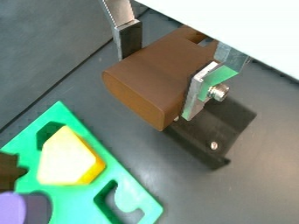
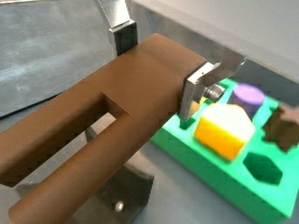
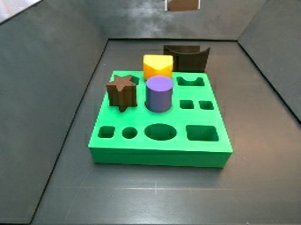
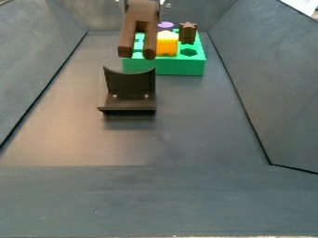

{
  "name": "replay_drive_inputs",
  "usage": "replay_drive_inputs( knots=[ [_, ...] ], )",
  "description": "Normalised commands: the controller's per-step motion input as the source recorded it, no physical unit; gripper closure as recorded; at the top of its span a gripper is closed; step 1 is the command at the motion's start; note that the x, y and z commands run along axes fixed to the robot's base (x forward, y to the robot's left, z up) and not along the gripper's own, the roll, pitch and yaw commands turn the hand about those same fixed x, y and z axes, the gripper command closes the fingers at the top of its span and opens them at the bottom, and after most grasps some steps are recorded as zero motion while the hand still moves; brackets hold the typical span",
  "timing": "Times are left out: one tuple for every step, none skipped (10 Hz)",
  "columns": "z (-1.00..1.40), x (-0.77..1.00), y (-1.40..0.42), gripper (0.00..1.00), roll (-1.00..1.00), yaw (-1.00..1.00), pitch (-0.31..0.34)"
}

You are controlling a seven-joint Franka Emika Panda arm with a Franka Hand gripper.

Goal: Pick up the square-circle object. Move up. Rotate the square-circle object. Place the square-circle object on the fixture. Regrasp the square-circle object. Move to above the board. Insert the square-circle object.
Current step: Place the square-circle object on the fixture.

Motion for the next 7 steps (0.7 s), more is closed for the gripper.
replay_drive_inputs(
  knots=[
    [0.00, 0.47, 0.07, 1.00, -1.00, 0.07, 0.112],
    [-0.01, 0.37, 0.05, 1.00, -1.00, 0.05, 0.126],
    [-0.01, 0.30, 0.05, 1.00, -1.00, 0.04, 0.136],
    [-0.02, 0.22, 0.04, 1.00, -1.00, 0.02, 0.149],
    [-0.02, 0.15, 0.04, 1.00, -1.00, 0.01, 0.161],
    [-0.02, 0.08, 0.04, 1.00, -1.00, -0.02, 0.172],
    [-0.01, 0.06, 0.04, 1.00, -1.00, -0.05, 0.178]
  ],
)
